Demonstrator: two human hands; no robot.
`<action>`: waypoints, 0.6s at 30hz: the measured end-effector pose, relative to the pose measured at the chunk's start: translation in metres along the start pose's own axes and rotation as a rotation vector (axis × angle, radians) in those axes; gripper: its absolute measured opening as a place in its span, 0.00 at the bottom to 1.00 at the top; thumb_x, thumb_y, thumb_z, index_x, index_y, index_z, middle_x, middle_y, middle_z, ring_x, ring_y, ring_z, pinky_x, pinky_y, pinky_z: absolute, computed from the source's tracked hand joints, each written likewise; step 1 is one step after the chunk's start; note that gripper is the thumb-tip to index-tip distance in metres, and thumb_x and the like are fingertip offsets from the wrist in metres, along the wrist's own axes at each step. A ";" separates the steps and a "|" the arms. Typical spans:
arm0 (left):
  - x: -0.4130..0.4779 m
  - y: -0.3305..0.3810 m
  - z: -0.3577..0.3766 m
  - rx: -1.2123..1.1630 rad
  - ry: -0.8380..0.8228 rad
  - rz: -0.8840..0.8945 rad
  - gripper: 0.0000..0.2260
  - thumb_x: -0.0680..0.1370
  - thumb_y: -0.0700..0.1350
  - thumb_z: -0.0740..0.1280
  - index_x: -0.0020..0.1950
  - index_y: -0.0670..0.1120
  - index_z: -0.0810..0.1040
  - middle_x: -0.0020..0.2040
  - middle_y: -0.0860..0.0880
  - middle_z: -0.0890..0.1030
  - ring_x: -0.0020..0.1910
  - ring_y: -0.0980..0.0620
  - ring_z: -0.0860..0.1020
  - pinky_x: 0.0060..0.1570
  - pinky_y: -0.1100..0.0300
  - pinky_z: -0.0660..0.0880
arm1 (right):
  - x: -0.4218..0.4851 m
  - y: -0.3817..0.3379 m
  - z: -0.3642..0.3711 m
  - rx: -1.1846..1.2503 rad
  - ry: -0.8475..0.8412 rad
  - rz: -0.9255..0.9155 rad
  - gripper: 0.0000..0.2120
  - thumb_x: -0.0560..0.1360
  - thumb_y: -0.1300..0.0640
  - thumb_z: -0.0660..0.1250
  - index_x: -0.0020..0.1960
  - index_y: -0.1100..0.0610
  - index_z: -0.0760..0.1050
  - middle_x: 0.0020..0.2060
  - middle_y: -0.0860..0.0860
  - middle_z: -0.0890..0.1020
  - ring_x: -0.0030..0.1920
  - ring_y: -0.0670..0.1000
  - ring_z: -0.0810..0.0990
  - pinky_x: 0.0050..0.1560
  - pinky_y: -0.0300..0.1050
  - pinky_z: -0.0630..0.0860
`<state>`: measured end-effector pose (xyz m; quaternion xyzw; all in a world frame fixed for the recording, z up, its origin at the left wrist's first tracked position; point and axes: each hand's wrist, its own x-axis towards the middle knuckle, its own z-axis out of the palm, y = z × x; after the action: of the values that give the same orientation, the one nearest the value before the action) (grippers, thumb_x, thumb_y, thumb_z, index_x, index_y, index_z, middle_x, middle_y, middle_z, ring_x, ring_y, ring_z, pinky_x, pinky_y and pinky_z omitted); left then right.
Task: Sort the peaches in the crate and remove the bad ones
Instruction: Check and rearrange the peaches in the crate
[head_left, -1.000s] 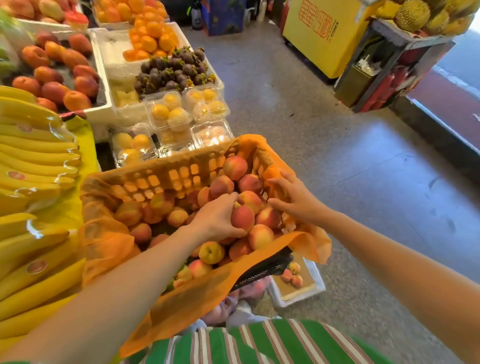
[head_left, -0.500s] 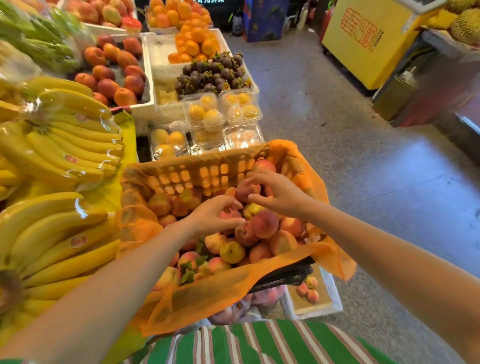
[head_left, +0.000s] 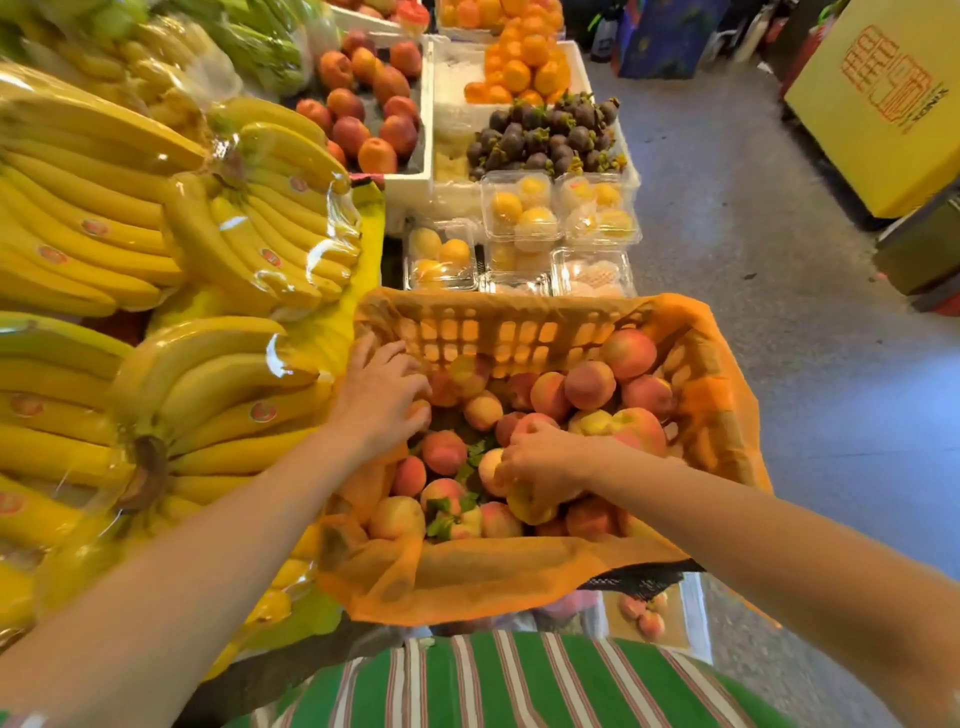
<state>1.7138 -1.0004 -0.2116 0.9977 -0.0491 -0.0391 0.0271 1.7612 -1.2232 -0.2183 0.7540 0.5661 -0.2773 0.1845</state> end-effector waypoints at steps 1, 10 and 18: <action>-0.003 -0.001 0.002 0.013 -0.013 0.008 0.11 0.75 0.55 0.64 0.54 0.55 0.81 0.64 0.51 0.76 0.74 0.47 0.62 0.73 0.45 0.44 | 0.003 -0.002 0.001 -0.053 -0.005 -0.018 0.22 0.72 0.47 0.68 0.64 0.50 0.73 0.56 0.52 0.77 0.57 0.56 0.72 0.56 0.51 0.62; -0.011 0.017 -0.002 0.110 -0.404 0.305 0.13 0.76 0.56 0.64 0.57 0.52 0.77 0.52 0.50 0.81 0.59 0.48 0.74 0.72 0.44 0.54 | 0.014 -0.004 0.006 0.073 0.043 0.005 0.26 0.73 0.42 0.67 0.67 0.52 0.69 0.59 0.51 0.75 0.60 0.55 0.71 0.61 0.53 0.63; -0.023 -0.004 -0.011 0.224 -0.341 0.359 0.16 0.74 0.59 0.64 0.58 0.55 0.79 0.57 0.51 0.79 0.67 0.48 0.68 0.73 0.42 0.47 | 0.046 -0.023 0.010 0.691 -0.191 -0.028 0.32 0.75 0.44 0.68 0.75 0.49 0.60 0.70 0.50 0.71 0.67 0.54 0.72 0.63 0.47 0.71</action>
<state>1.6927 -0.9934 -0.1996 0.9487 -0.2331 -0.1957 -0.0858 1.7460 -1.1883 -0.2542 0.7347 0.4295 -0.5240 -0.0331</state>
